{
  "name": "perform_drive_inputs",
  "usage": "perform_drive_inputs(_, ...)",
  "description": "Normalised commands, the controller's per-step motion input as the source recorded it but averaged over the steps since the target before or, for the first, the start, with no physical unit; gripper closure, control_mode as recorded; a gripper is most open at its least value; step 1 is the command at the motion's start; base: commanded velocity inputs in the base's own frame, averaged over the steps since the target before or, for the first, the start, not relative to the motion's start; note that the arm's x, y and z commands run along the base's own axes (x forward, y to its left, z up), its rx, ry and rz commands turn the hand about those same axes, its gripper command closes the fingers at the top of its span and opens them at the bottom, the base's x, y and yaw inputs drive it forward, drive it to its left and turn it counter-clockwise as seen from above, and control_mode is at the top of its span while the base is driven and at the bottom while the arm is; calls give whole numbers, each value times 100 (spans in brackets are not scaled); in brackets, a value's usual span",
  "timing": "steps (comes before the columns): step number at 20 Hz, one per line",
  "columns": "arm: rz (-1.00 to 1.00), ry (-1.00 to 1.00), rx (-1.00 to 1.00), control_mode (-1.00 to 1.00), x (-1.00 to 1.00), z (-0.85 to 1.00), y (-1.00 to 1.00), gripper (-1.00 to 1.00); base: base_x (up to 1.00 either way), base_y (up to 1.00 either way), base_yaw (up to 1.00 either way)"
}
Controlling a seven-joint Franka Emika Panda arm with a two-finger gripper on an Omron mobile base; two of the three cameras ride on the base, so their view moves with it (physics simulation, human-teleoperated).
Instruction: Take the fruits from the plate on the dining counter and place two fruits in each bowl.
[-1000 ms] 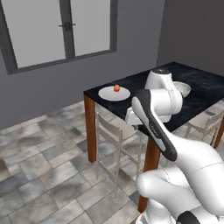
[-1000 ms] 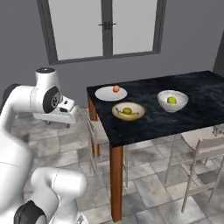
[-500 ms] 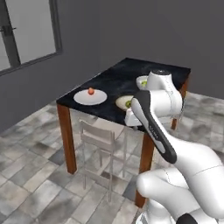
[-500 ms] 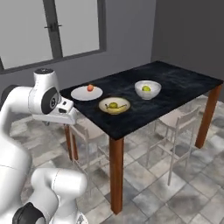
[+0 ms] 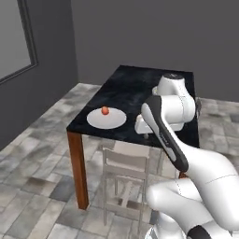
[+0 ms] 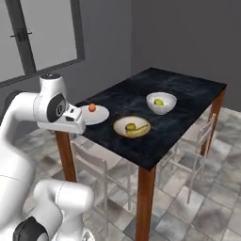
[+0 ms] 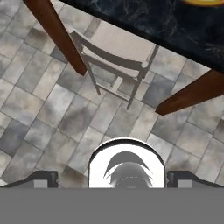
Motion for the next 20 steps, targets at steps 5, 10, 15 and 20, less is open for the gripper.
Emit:
perform_drive_inputs(5,0,0,0,100,0,0,0,-100,44,54,-29)
perform_drive_inputs(10,0,0,0,100,0,0,0,-100,20,38,-46)
perform_drive_inputs(15,0,0,0,100,0,0,0,-100,12,59,-55)
perform_drive_inputs(20,0,0,0,100,0,0,0,-100,30,98,-40)
